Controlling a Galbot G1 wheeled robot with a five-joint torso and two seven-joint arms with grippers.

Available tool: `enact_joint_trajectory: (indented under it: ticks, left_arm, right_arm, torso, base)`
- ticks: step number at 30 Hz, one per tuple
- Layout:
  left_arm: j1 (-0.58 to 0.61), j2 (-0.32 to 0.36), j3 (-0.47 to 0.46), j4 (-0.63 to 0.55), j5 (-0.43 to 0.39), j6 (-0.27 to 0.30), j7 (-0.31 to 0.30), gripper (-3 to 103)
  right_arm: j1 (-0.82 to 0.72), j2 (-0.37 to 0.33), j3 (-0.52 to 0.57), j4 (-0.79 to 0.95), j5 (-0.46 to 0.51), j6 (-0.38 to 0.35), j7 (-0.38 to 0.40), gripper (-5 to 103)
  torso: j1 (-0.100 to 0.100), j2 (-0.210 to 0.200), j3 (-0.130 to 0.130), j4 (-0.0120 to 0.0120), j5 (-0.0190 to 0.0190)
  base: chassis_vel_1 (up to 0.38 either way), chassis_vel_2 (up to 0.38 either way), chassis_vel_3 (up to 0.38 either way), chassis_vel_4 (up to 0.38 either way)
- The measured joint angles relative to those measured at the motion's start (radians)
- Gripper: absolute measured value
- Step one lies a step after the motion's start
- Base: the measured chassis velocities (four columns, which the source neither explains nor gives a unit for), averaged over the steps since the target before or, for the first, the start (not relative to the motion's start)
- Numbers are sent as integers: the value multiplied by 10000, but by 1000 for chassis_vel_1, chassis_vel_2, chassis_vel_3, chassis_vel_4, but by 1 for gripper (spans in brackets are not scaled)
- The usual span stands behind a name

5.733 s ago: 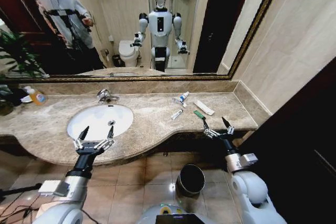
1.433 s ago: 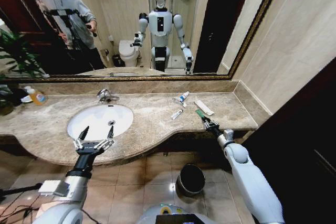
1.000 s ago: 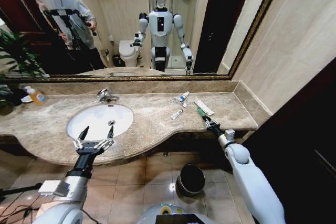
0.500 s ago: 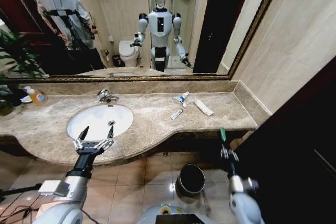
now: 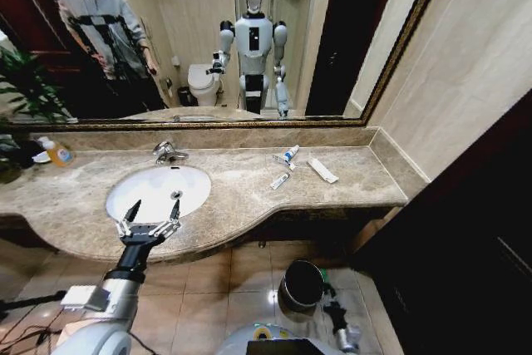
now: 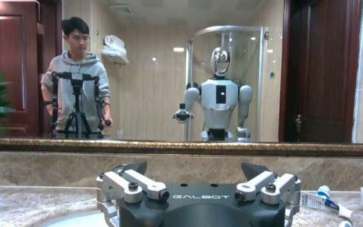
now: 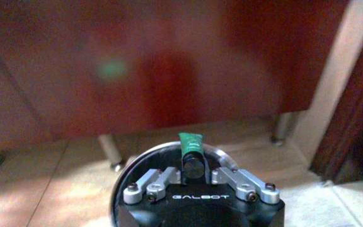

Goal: Pick up the trash from the sink and place it in the trash bin.

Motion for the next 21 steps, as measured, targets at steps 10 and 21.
enact_joint_trajectory:
  ticks: [10, 21]
  left_arm:
    - [0, 0, 1, 0, 0, 0, 0, 100]
    - [0, 0, 0, 0, 0, 0, 0, 100]
  right_arm:
    - [1733, 84, 86, -2108, -627, -650, -1, 20]
    - [2271, 202, 100, -2487, -377, -2210, -163, 17]
  torso:
    - [0, 0, 0, -1, -3]
    - [0, 0, 0, -1, 0]
  base:
    - [0, 0, 0, 0]
    - [0, 0, 0, 0]
